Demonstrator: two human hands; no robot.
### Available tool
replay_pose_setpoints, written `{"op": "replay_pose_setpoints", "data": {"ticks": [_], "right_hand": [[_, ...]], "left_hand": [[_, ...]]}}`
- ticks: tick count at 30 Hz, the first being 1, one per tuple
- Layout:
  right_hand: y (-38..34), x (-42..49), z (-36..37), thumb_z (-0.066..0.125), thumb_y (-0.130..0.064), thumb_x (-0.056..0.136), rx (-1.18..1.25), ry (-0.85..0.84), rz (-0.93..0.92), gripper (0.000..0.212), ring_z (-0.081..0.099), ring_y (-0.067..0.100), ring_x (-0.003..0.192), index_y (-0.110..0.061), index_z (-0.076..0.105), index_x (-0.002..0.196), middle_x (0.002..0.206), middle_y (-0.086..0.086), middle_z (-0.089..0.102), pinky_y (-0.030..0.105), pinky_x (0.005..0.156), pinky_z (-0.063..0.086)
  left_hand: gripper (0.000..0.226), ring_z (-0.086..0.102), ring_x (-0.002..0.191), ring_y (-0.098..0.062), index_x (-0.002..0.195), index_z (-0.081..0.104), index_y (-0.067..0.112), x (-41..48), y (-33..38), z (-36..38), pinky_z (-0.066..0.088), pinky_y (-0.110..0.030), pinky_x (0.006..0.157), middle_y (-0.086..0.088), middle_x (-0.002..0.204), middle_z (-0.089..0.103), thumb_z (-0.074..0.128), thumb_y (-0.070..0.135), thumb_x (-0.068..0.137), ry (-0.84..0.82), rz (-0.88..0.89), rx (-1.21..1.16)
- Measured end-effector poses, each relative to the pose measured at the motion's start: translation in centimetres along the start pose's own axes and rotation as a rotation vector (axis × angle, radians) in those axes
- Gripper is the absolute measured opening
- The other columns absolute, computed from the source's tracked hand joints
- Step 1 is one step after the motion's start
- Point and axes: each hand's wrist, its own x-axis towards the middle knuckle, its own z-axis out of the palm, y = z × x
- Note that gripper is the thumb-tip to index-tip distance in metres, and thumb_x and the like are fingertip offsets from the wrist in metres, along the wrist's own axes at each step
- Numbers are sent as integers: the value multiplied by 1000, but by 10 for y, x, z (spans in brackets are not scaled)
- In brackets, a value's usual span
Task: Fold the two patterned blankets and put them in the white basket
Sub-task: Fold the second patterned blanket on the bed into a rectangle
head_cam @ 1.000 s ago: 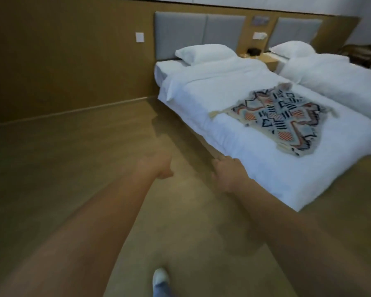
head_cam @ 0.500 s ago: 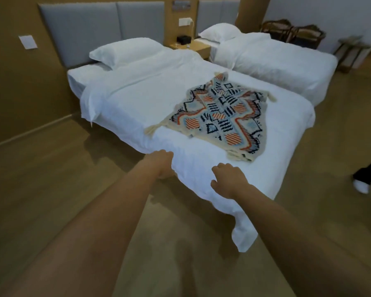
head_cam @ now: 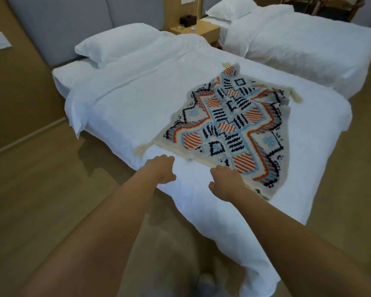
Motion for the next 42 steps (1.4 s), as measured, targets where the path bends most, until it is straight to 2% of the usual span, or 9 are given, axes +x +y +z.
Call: {"op": "replay_pose_setpoints", "data": {"ticks": [8,15,20,24,29,32,36,39,42], "right_hand": [[-12,137,-4,41,-26,94,91,-59,36,27,50,30,103,-9,47,114,117,11,50,38,76,40],[-53,271,42,44,-26,92,240,-158,167,21,49,30,97,-10,46,106,113,12,49,37,68,37],[-70,336,79,48,-28,91,321,-259,280,36,45,29,110,-11,42,123,123,11,46,38,79,43],[-76,372,105,53,-27,88,337,-288,318,48,43,28,115,-10,37,129,129,11,42,37,84,44],[-77,398,135,62,-30,83,294,-358,320,80,26,30,132,-12,15,145,147,11,23,42,102,36],[-81,408,146,58,-19,85,210,-286,321,58,35,30,122,-11,31,136,137,11,35,38,87,43],[-95,431,134,40,-3,92,292,-212,292,27,48,32,106,-4,48,117,118,16,51,38,79,42],[-123,453,118,40,-3,90,406,-155,198,20,54,34,93,-2,52,106,105,19,57,35,68,36],[-168,468,106,40,0,89,559,-181,112,21,55,36,93,1,54,105,104,22,58,37,70,38]], "left_hand": [[62,42,125,-30,141,29,13,121,-55,-26,40,-43,100,-11,141,38,51,38,90,-43,-39,-21],[50,49,118,-31,135,34,13,260,-125,-13,42,-42,91,-12,134,49,43,41,94,-66,-62,-190],[47,51,114,-32,133,35,13,332,-162,15,38,-45,95,-12,128,53,40,41,95,-133,-49,-204],[78,41,127,-33,145,14,7,377,-157,34,25,-51,107,-14,142,39,44,53,90,-226,-175,-325],[51,53,101,-33,116,47,5,392,-146,56,43,-43,85,-15,118,46,51,48,89,-76,-301,-483],[30,54,86,-32,100,51,3,394,-158,59,44,-39,73,-14,104,46,49,31,92,-32,-276,-639],[20,41,60,-20,80,33,10,395,-196,43,25,-32,48,0,65,39,43,19,94,97,-106,-726],[19,34,53,-14,80,32,10,401,-239,22,20,-30,44,1,61,36,43,17,93,202,-115,-666],[16,36,54,-20,84,33,9,401,-292,9,21,-31,46,-3,63,39,41,19,93,203,-230,-461]]}}
